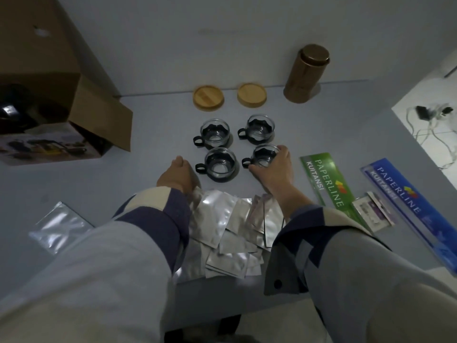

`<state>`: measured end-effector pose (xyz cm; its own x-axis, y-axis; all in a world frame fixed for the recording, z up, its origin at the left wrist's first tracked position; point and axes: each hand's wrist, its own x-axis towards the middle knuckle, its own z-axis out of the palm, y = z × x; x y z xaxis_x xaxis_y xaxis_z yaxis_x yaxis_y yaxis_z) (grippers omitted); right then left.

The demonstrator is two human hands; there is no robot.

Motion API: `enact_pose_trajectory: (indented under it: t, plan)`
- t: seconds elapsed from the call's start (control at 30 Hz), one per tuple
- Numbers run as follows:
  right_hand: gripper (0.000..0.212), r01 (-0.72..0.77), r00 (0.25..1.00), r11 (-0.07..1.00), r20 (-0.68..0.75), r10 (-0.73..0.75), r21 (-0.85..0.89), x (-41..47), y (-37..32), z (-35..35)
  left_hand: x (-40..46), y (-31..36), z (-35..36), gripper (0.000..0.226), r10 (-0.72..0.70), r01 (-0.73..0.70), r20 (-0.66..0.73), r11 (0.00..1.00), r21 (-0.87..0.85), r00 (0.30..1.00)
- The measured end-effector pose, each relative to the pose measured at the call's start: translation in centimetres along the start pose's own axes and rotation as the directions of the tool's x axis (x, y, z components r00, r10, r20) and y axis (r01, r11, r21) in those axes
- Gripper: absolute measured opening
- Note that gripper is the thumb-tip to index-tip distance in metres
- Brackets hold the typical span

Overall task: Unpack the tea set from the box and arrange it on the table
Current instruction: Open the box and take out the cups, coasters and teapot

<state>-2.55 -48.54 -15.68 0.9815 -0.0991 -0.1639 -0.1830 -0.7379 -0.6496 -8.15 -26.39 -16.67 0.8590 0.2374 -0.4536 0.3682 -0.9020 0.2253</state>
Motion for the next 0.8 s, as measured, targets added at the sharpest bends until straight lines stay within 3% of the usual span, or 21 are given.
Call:
enact_pose_trajectory:
  t: [0.27,0.4,0.57,0.67,0.8]
  plan:
    - [0.104,-0.017,0.999,1.000,0.027,0.017,-0.008,-0.1,-0.1,-0.2,-0.3,0.5,-0.8,0.070,-0.010,0.010,0.005,1.000,0.002,1.000]
    - [0.116,0.025,0.996,0.990,0.093,-0.012,-0.139,-0.4,-1.0,-1.4,-0.2,0.1,-1.7,0.059,0.023,-0.023,0.036,1.000,0.005,0.999]
    - [0.109,0.088,0.981,0.955,0.192,-0.034,-0.285,-0.5,-4.2,-3.2,-0.1,-1.9,-3.9,0.033,0.105,-0.105,0.056,0.994,-0.016,0.993]
    - [0.099,0.133,0.969,0.908,0.244,-0.036,-0.396,-1.0,-7.0,-2.9,-0.3,-4.1,-5.9,0.041,0.096,-0.096,-0.033,0.995,-0.017,0.995]
    - [0.084,0.193,0.961,0.887,0.263,-0.084,-0.420,-2.0,-12.0,-0.7,-1.5,-6.9,-9.2,0.044,0.024,-0.048,-0.234,0.994,-0.100,0.972]
